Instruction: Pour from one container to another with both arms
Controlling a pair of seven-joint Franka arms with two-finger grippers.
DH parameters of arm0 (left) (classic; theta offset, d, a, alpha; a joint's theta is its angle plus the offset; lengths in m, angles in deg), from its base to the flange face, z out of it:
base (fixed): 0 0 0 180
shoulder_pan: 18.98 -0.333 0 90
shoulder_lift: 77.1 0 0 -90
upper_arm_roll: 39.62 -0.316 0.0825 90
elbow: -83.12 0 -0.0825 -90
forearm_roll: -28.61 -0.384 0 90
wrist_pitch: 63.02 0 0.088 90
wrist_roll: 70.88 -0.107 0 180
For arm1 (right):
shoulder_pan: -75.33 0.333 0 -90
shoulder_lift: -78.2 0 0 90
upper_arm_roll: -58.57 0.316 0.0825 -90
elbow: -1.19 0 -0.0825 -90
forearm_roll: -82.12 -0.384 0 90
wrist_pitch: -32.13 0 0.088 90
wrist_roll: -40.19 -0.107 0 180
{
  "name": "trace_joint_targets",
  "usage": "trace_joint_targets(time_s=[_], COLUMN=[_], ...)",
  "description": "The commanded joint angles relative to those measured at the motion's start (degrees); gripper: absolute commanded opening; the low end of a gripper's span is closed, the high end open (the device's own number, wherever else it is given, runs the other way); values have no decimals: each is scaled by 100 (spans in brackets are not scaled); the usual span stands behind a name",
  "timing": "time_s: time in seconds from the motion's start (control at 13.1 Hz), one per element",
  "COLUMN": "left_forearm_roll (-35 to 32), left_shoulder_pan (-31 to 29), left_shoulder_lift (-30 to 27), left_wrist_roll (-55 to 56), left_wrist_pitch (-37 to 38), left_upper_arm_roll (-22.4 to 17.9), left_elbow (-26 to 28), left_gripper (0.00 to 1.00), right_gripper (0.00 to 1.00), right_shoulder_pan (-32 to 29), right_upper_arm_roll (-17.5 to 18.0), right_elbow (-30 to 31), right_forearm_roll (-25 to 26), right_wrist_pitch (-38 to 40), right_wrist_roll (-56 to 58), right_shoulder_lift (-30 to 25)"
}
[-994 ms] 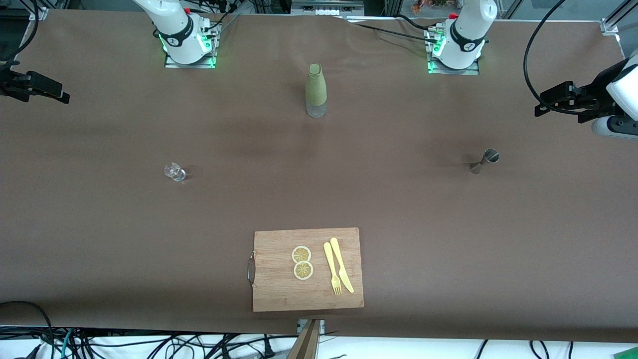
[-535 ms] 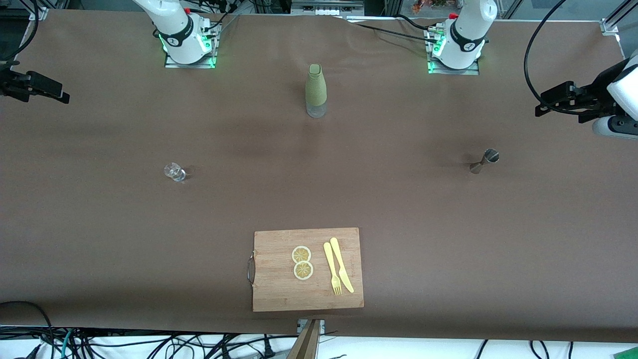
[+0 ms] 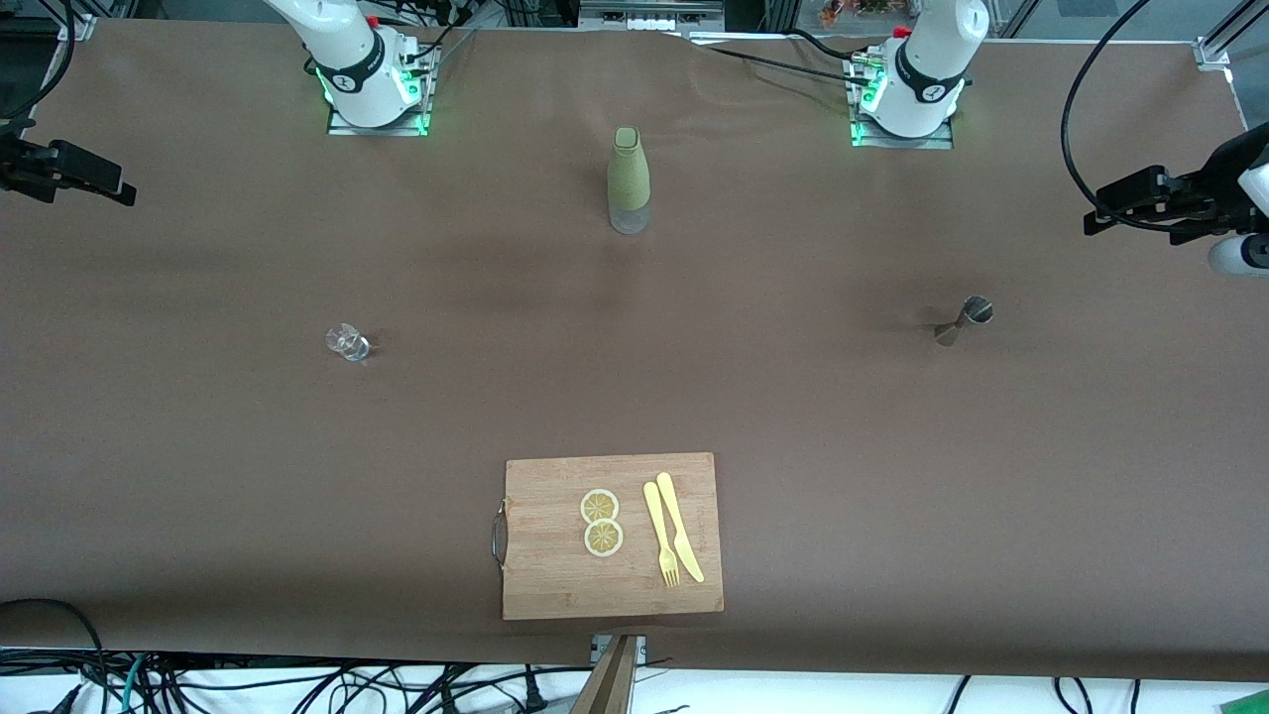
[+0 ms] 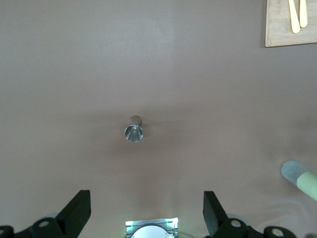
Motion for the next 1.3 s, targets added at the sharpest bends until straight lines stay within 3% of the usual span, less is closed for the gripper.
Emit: trace_joint_targets(time_s=[0.0, 0.54, 1.22], left_forearm_roll=[-94, 72, 99], left_shoulder_pan=[-34, -51, -174], left_shoulder_lift=[7, 7, 42], left_wrist_roll=[-65, -1083, -2217], left_wrist_pitch=[-30, -30, -30], left_upper_arm_roll=[-162, -900, -1225], left_elbow=[-11, 138, 384], left_gripper=[100, 100, 100], right_gripper=[100, 100, 100], right_shoulder_pan=[-28, -71, -89], right_upper_arm_roll=[34, -36, -1205], right_elbow=[-103, -76, -32], right_forearm_roll=[48, -4, -611], right_wrist_pitch=[79, 123, 132], right_wrist_roll=[29, 108, 3646], right_shoulder_lift=[19, 46, 476])
